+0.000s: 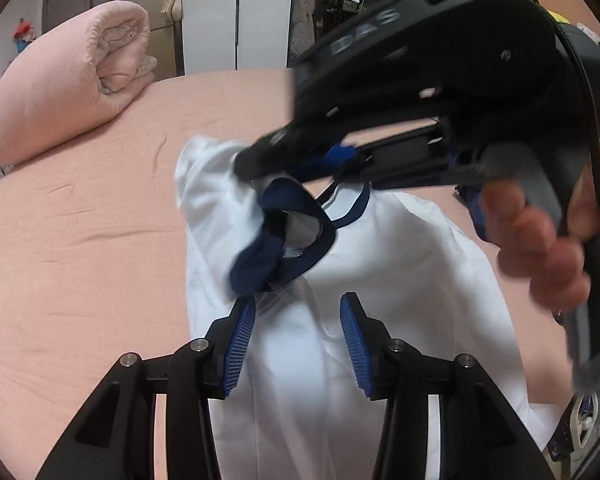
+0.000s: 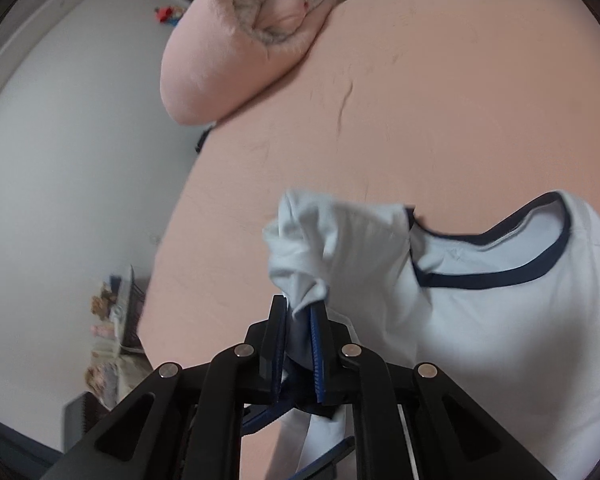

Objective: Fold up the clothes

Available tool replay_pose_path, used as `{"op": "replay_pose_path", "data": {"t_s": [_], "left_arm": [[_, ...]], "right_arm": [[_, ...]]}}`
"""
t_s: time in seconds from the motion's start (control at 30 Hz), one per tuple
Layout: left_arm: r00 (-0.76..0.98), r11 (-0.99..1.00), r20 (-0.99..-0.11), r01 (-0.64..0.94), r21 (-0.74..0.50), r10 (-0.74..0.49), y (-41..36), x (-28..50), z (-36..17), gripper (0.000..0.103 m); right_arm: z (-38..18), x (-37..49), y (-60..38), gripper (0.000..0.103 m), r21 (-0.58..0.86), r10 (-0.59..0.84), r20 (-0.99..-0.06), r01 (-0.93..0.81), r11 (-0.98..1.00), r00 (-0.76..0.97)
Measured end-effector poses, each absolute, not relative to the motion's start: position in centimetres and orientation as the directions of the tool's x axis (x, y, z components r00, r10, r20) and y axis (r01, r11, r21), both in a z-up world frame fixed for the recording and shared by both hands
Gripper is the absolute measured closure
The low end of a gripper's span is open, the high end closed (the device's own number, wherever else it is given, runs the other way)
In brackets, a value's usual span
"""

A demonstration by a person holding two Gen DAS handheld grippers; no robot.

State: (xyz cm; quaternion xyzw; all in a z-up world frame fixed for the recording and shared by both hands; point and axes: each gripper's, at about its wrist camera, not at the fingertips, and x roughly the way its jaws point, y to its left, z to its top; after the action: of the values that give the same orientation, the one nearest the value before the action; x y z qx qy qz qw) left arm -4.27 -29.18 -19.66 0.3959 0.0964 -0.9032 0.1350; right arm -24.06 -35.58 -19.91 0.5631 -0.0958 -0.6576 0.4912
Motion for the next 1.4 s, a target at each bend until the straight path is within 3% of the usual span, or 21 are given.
{"op": "replay_pose_path", "data": {"t_s": [0.33,0.5,0.6,0.63,0.7,0.73,0.77,1.03,1.33,1.4], "left_arm": [[-0.581,-0.928,-0.785,0.372,-0.019,-0.217,-31.5,-6.5,-21.2,0.062],[-0.582,-0.914,-0.794,0.397,-0.086,-0.178,-32.4,-6.2,-21.0,0.062],[-0.575,-0.915,-0.797,0.397,-0.078,-0.182,-31.9,-5.5,-20.6,0.05],[-0.577,-0.913,-0.796,0.399,-0.08,-0.182,-31.8,-5.1,-20.5,0.043],[-0.591,-0.91,-0.788,0.403,-0.1,-0.175,-31.7,-4.2,-20.0,0.039],[-0.599,-0.909,-0.779,0.407,-0.093,-0.188,-31.7,-3.8,-19.6,0.039],[-0.606,-0.908,-0.769,0.411,-0.085,-0.202,-31.7,-3.4,-19.3,0.039],[-0.592,-0.899,-0.739,0.435,0.043,-0.322,-32.9,-3.2,-18.7,0.033],[-0.565,-0.875,-0.799,0.471,-0.109,-0.205,-35.5,-8.1,-22.9,0.034],[-0.571,-0.876,-0.798,0.467,-0.123,-0.192,-35.4,-8.9,-22.9,0.044]], "right_arm": [[-21.2,-27.1,-29.7,0.093,0.676,-0.743,-0.667,0.466,-0.57,0.058],[-22.9,-27.1,-26.9,0.093,0.666,-0.72,-0.689,0.472,-0.578,0.09],[-23.7,-27.1,-25.3,0.092,0.651,-0.692,-0.714,0.461,-0.603,0.104],[-23.8,-27.1,-24.6,0.089,0.651,-0.691,-0.716,0.454,-0.608,0.101],[-23.8,-27.4,-23.2,0.068,0.641,-0.689,-0.721,0.449,-0.623,0.075],[-23.6,-27.5,-22.4,0.048,0.632,-0.689,-0.723,0.45,-0.631,0.048],[-23.4,-27.6,-21.5,0.036,0.622,-0.69,-0.724,0.45,-0.64,0.02],[-23.9,-30.0,-15.8,0.034,0.654,-0.704,-0.706,0.306,-0.692,-0.085],[-28.9,-31.6,-10.7,0.034,0.7,-0.703,-0.706,0.065,-0.711,-0.084],[-29.3,-31.6,-10.7,0.034,0.706,-0.708,-0.701,0.056,-0.706,-0.085]]}}
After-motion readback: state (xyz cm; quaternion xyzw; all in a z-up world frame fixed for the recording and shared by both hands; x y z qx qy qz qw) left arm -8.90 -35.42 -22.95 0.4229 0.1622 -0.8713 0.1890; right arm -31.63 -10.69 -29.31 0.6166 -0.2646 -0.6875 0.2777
